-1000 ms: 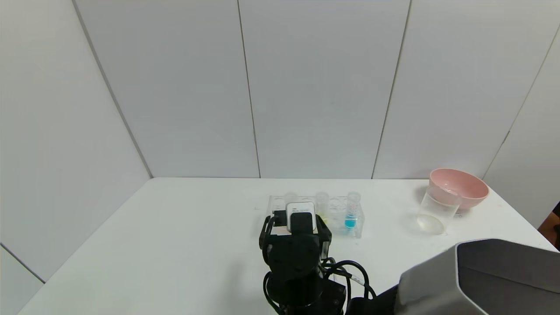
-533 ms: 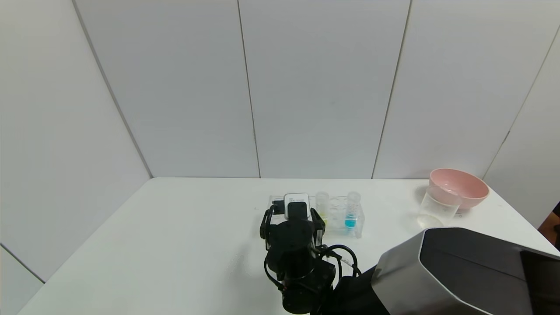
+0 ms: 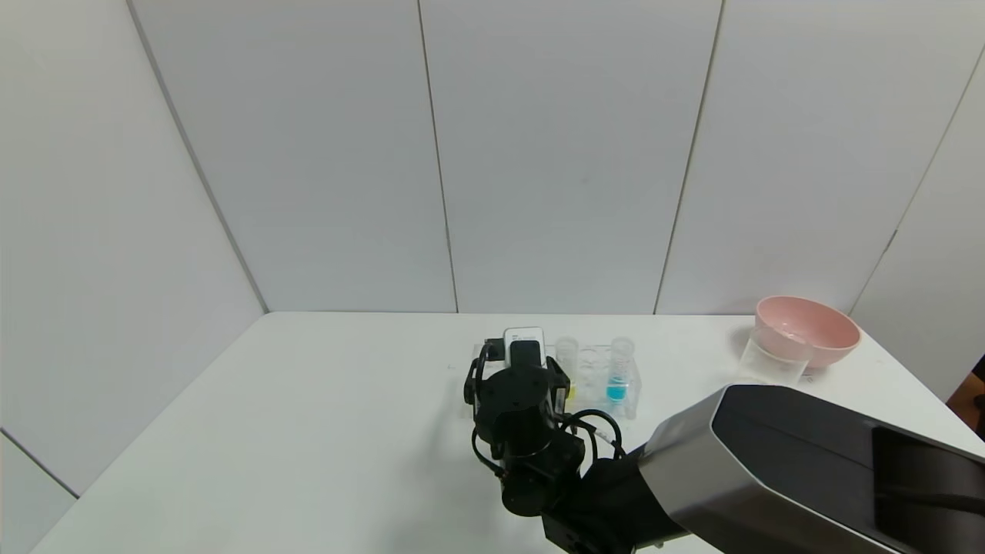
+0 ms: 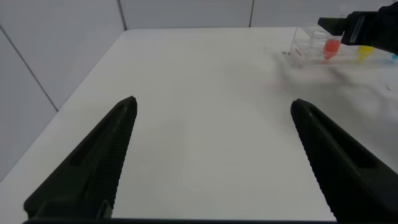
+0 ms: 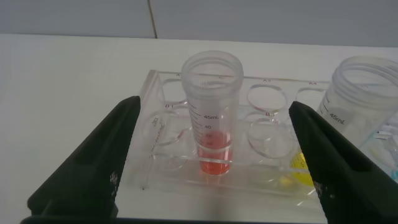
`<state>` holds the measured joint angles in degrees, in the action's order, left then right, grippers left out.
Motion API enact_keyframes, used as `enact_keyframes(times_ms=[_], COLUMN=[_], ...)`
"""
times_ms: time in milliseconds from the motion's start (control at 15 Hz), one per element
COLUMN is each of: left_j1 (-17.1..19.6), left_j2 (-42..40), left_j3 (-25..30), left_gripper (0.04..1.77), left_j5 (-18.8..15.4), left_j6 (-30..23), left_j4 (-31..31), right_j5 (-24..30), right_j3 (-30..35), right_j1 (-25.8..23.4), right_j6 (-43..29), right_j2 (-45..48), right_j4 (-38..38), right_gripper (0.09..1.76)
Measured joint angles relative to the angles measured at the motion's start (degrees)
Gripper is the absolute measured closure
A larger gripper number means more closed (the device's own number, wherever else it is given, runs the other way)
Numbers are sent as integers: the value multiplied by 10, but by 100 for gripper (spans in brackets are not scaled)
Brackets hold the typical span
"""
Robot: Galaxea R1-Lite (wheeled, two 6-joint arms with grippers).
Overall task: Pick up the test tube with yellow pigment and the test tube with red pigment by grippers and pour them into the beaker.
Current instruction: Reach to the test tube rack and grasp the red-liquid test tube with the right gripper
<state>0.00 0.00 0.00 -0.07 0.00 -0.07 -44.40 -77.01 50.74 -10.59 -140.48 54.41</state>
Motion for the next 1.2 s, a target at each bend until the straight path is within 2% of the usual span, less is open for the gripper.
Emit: enact_keyframes(times_ms=[333,733,800,1000,1200], left_j1=[0,0,0,0,0], left_j2=[0,0,0,0,0], left_j3=[0,0,0,0,0], left_gripper=[5,5,5,5,5], left_j5=[0,0,0,0,0], left_j6=[0,0,0,0,0], left_j4=[0,0,0,0,0], right_j5=[27,30,34,46,49], right_j3=[-20,-38,-40,-44,-48], right_j1=[-12,-27,-28,-33,-34], right_j6=[0,0,0,0,0], right_j2=[-13,-20,-21,-22,-23], right_j4=[-14,-25,-27,-33,-34], right_gripper=[14,14,25,73,106])
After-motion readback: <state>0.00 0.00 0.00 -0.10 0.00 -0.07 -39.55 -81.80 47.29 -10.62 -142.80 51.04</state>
